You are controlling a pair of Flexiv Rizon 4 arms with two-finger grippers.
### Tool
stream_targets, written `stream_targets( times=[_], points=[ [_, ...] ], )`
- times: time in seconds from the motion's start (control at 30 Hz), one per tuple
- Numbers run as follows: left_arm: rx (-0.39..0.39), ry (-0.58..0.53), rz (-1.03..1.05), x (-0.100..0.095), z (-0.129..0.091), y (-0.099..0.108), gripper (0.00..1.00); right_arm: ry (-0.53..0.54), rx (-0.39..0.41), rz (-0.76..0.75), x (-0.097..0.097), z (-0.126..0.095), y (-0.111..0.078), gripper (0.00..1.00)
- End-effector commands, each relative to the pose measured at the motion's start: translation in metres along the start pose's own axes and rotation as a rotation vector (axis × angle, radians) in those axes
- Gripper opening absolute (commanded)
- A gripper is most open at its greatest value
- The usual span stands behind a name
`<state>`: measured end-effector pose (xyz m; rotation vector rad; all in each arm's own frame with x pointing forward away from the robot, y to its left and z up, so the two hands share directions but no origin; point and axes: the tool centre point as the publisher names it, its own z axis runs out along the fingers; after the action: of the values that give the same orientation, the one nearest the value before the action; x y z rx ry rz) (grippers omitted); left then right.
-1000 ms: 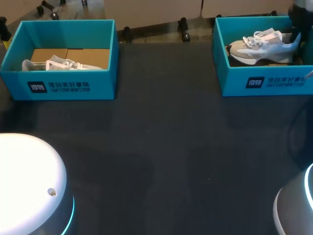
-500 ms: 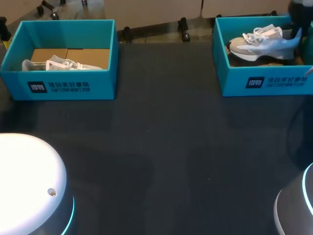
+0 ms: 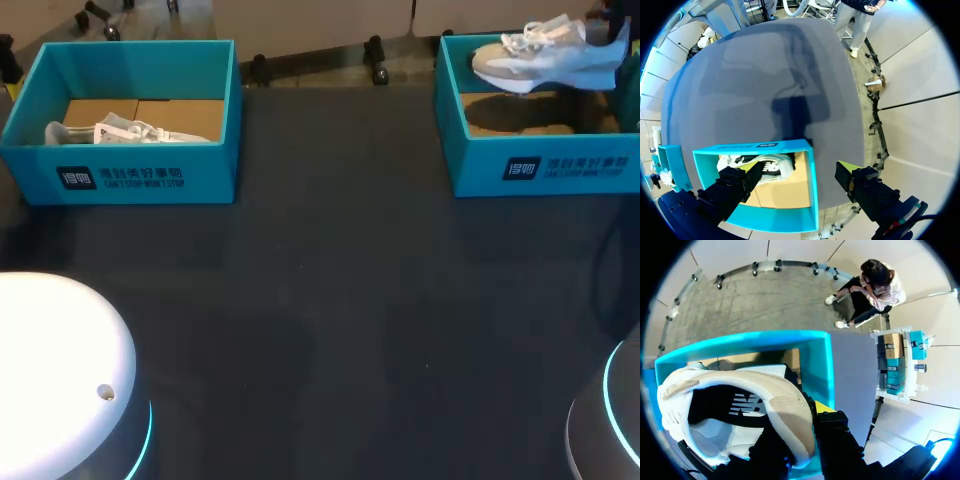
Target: Take the shoe out of the shoebox, open the shoe tongue, remove and reinsert the insole, then place the shoe into the shoebox
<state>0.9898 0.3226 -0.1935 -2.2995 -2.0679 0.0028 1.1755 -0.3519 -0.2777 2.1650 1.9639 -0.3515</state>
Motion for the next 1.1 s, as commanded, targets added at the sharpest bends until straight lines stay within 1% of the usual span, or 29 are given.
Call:
stream_targets(
  times=[0.03,0.23,0.37,0.47,0.57,0.73,0.83,0.97,1.0,1.07,1.1],
  points=[
    [-0.004,0.002,0.001,0.000,0.000,-0.002,1.00,-0.026,-0.039,0.003,-0.001,-0.040,-0.020,0.00],
    [-0.004,0.002,0.001,0.000,0.000,-0.002,1.00,-0.037,-0.061,0.013,-0.004,-0.064,-0.026,0.00],
    [-0.004,0.002,0.001,0.000,0.000,-0.002,1.00,-0.025,-0.089,0.019,-0.005,-0.083,-0.036,0.00],
    [-0.004,0.002,0.001,0.000,0.000,-0.002,1.00,-0.018,-0.104,0.007,-0.001,-0.102,-0.045,0.00],
    [-0.004,0.002,0.001,0.000,0.000,-0.002,1.00,0.014,-0.122,-0.002,0.005,-0.119,-0.055,0.00],
    [-0.004,0.002,0.001,0.000,0.000,-0.002,1.00,0.044,-0.140,-0.008,0.028,-0.146,-0.078,0.00],
    [-0.004,0.002,0.001,0.000,0.000,-0.002,1.00,0.043,-0.157,-0.013,0.048,-0.162,-0.092,0.00],
    [-0.004,0.002,0.001,0.000,0.000,-0.002,1.00,0.051,-0.174,-0.028,0.080,-0.178,-0.111,0.00],
    [-0.004,0.002,0.001,0.000,0.000,-0.002,1.00,0.050,-0.173,-0.027,0.089,-0.182,-0.117,0.00],
    [-0.004,0.002,0.001,0.000,0.000,-0.002,1.00,0.062,-0.198,-0.041,0.106,-0.188,-0.131,0.00],
    [-0.004,0.002,0.001,0.000,0.000,-0.002,1.00,0.055,-0.192,-0.029,0.115,-0.190,-0.139,0.00]
  ],
)
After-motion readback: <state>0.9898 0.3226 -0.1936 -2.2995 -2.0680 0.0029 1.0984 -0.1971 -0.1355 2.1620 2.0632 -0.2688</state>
